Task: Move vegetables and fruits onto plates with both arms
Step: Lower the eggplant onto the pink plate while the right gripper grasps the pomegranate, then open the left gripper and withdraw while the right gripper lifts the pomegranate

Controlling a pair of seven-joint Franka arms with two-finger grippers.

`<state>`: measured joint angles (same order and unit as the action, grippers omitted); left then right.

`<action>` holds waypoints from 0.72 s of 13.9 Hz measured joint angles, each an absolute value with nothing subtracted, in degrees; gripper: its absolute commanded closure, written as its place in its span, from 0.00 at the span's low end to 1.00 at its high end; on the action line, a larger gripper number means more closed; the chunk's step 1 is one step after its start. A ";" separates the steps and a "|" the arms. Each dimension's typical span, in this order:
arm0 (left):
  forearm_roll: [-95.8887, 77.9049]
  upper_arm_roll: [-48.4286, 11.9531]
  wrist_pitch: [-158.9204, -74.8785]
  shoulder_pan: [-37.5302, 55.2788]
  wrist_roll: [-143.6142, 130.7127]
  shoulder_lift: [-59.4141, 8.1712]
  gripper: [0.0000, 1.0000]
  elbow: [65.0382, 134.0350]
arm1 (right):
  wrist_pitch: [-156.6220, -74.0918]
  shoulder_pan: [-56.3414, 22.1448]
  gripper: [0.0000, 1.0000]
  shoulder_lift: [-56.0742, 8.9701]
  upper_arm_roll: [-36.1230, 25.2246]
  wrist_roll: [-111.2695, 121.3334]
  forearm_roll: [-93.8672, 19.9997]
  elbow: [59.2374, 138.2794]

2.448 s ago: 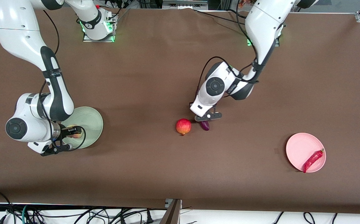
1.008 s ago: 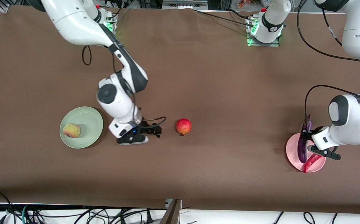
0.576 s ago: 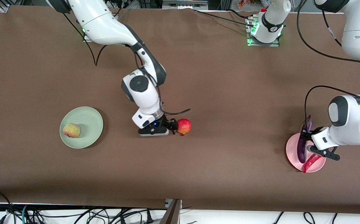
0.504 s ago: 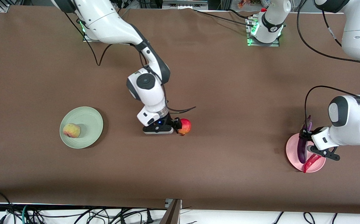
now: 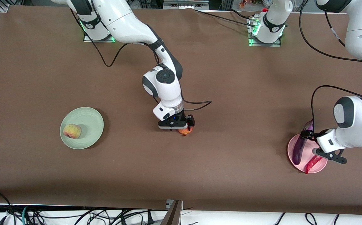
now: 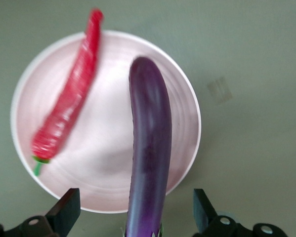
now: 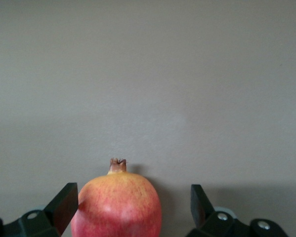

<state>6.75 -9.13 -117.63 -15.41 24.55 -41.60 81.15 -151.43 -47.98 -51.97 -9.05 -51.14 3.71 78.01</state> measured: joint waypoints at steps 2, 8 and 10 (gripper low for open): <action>3.01 -9.15 -115.16 -15.42 24.18 -40.17 0.00 79.23 | -151.48 -49.17 0.00 -52.42 -9.63 -52.63 3.71 77.62; -0.29 -12.37 -95.50 -15.18 10.45 -24.90 0.00 77.55 | -151.64 -49.99 0.00 -53.89 -10.01 -53.46 3.71 76.01; -0.30 -15.06 -92.78 -14.67 1.82 -21.17 0.00 77.63 | -151.67 -50.38 0.00 -54.51 -10.01 -53.56 3.71 75.75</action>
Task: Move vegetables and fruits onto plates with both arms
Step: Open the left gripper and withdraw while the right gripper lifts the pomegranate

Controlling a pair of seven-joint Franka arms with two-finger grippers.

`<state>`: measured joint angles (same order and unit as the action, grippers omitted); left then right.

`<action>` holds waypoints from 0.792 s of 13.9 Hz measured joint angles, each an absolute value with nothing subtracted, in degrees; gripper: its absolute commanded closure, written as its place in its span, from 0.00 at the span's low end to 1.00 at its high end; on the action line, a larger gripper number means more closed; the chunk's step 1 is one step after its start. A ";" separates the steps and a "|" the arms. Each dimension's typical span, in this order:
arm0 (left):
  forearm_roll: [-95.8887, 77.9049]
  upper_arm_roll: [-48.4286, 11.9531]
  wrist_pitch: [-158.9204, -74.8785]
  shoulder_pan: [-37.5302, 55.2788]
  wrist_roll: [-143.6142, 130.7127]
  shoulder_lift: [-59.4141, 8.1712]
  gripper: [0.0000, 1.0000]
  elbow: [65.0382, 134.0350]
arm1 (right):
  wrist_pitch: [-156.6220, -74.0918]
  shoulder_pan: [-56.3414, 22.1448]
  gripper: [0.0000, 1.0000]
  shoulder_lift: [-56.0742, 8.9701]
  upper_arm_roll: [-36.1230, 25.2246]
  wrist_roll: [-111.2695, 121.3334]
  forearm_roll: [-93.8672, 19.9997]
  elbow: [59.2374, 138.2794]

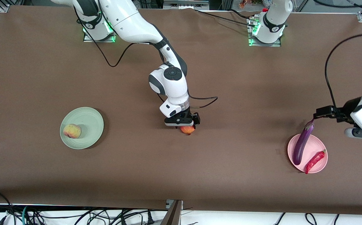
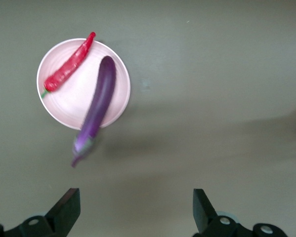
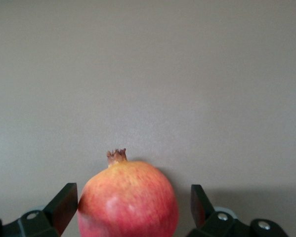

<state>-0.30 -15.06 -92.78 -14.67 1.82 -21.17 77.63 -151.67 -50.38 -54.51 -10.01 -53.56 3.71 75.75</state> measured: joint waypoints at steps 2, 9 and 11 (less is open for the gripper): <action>-0.54 -16.00 -90.92 -14.37 -3.37 -18.66 0.00 77.70 | -151.67 -50.61 0.00 -55.37 -10.03 -53.62 3.72 75.75; -6.44 -14.77 -88.60 -18.05 -4.59 -17.42 0.00 77.64 | -151.88 -50.61 0.35 -56.12 -10.52 -53.62 3.82 75.59; -4.36 -14.49 -88.63 -19.25 -4.58 -17.34 0.00 75.92 | -151.91 -50.58 0.46 -56.12 -10.62 -53.62 3.82 75.55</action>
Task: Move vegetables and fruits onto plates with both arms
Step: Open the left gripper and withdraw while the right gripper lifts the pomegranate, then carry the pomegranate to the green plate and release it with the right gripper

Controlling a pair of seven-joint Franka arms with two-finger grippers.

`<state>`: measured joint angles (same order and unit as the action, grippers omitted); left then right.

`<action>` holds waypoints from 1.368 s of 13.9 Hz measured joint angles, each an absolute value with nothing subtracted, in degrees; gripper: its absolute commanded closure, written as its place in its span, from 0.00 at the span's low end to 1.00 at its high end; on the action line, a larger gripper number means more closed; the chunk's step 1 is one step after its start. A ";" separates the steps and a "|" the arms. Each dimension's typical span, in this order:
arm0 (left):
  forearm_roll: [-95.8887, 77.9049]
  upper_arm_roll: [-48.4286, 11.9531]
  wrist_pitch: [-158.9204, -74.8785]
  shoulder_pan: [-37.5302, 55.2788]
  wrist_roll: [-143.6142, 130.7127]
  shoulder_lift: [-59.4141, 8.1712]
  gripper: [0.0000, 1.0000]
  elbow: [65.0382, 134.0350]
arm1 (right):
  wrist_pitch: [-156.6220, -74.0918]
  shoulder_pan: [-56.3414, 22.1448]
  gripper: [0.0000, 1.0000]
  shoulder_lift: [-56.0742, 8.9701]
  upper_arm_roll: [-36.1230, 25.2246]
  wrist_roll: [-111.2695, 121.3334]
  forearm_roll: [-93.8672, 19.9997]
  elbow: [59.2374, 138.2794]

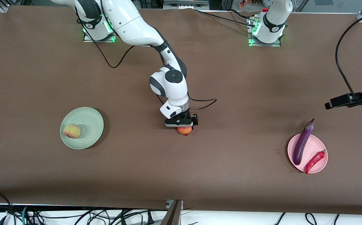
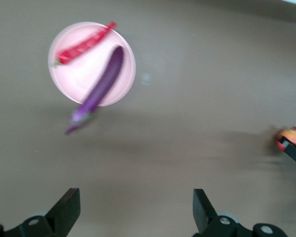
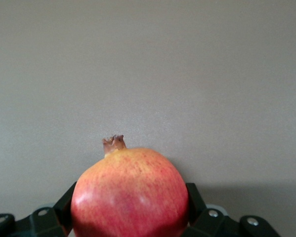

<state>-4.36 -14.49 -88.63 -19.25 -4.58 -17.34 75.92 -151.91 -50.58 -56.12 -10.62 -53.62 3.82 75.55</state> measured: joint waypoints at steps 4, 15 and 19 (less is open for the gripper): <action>-3.85 -14.53 -88.57 -20.74 -5.04 -16.95 0.00 74.09 | -151.80 -50.50 0.46 -55.77 -11.78 -53.57 3.83 74.55; -0.49 -14.74 -88.66 -18.46 -5.38 -8.56 0.00 82.00 | -124.41 -38.45 0.46 -41.59 -13.01 -19.10 -4.08 77.72; -0.55 -2.36 -94.56 -6.31 -4.35 -0.37 0.00 93.97 | -123.04 -30.11 0.46 -37.63 -13.07 -2.06 -4.43 85.56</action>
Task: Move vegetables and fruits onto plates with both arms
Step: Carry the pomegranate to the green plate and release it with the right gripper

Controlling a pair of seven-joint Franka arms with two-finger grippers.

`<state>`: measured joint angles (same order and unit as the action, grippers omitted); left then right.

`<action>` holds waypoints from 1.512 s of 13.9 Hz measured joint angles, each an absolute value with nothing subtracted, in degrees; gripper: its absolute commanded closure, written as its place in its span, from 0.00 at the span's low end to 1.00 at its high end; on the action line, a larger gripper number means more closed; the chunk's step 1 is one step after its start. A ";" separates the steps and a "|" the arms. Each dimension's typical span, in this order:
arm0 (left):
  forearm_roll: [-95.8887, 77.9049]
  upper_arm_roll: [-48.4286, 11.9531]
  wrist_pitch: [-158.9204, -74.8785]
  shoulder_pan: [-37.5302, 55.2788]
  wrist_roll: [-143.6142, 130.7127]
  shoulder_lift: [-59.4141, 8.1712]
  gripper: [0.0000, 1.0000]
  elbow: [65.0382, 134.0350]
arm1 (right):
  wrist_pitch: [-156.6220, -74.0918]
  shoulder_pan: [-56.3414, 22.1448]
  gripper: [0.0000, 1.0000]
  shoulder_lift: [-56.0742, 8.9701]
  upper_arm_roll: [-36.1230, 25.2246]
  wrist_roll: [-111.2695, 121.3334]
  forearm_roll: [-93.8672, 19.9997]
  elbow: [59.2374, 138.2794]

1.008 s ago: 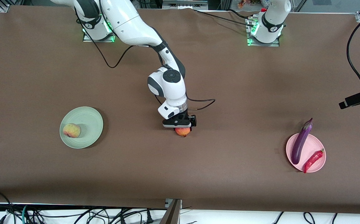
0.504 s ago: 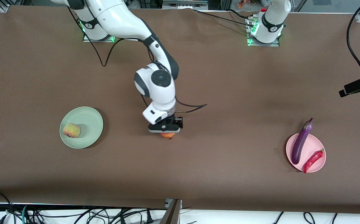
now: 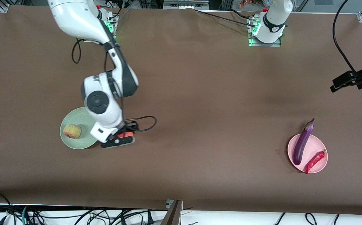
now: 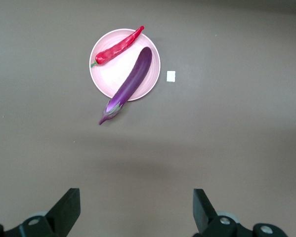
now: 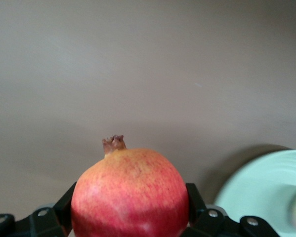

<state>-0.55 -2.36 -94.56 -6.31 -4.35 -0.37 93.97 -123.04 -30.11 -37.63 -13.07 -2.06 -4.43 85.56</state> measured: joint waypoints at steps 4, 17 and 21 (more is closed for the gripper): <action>-1.27 1.27 -94.84 -3.42 -3.47 0.60 0.00 96.04 | -123.67 -23.60 0.46 -36.76 -13.04 8.28 -4.43 91.60; -1.42 1.34 -96.32 -2.96 -3.23 -2.08 0.00 94.17 | -133.68 -17.30 0.00 -35.13 -12.96 13.41 -4.45 103.79; -1.42 1.50 -96.42 -2.96 -3.24 -2.56 0.00 93.32 | -130.38 -17.23 0.00 -33.72 -12.95 13.41 -4.45 100.47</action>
<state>-1.42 1.50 -96.42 -2.96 -3.24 -2.56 93.32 -130.38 -17.23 -33.72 -12.95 13.41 -4.45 100.47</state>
